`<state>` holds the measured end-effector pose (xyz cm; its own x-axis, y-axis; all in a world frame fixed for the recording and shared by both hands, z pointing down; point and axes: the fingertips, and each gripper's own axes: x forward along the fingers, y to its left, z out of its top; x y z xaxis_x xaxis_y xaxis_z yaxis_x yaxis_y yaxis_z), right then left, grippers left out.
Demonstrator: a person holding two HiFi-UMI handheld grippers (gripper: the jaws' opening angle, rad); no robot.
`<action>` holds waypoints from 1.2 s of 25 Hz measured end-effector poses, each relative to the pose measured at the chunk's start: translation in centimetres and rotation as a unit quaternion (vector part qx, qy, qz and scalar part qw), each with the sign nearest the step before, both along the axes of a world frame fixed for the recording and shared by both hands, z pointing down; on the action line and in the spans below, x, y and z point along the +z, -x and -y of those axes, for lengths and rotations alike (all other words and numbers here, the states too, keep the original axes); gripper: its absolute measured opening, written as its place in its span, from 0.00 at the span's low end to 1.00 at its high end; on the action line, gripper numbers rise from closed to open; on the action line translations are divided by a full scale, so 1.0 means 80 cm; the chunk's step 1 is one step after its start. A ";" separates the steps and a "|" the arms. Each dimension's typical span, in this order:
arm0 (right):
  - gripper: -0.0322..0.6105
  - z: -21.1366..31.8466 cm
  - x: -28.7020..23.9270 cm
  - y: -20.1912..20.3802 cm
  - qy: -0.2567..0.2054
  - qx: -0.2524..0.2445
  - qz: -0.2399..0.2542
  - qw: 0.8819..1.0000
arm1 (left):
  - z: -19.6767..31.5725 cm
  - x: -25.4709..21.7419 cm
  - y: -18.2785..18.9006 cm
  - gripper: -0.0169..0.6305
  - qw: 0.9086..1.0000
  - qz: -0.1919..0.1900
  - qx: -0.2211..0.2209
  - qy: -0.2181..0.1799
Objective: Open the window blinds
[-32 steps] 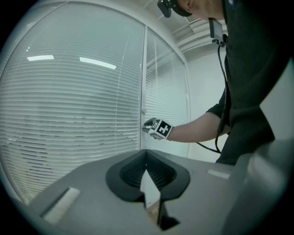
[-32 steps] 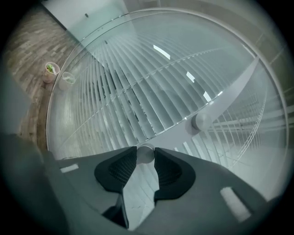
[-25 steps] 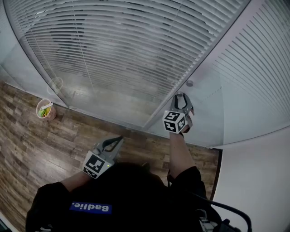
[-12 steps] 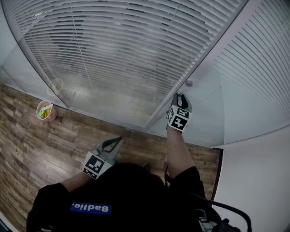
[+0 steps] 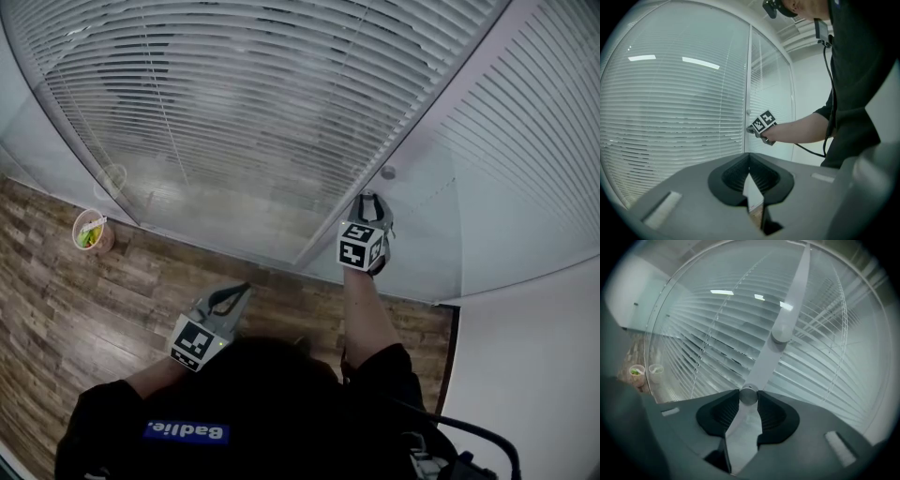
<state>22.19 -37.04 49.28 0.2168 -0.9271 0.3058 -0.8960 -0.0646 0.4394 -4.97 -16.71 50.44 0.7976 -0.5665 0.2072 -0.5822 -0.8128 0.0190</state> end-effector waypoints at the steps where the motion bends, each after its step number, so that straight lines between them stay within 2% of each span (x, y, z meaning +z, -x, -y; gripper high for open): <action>1: 0.25 0.000 0.000 0.001 0.003 -0.001 -0.018 1.000 | 0.000 0.000 -0.001 0.02 1.000 0.000 0.001 0.000; 6: 0.25 0.001 0.004 0.002 0.015 -0.012 -0.093 0.995 | 0.001 0.002 -0.004 0.03 1.000 0.000 0.005 -0.001; 12: 0.25 0.001 0.010 0.004 0.025 -0.019 -0.153 0.988 | 0.001 0.006 -0.006 0.03 1.000 0.001 0.008 -0.002; 18: 0.25 -0.001 -0.009 0.005 0.037 -0.035 -0.252 0.966 | 0.001 -0.013 -0.008 0.02 1.000 -0.001 0.008 0.000; 26: 0.25 0.000 0.015 0.009 0.043 -0.048 -0.333 0.941 | 0.001 0.007 -0.008 0.03 1.000 0.001 0.009 -0.001; 28: 0.25 0.000 0.013 0.009 0.040 -0.051 -0.322 0.944 | 0.000 0.006 -0.008 0.03 1.000 0.002 0.009 -0.001; 30: 0.26 -0.001 0.009 0.007 0.031 -0.055 -0.259 0.964 | 0.000 0.003 -0.009 0.03 1.000 0.003 0.009 -0.001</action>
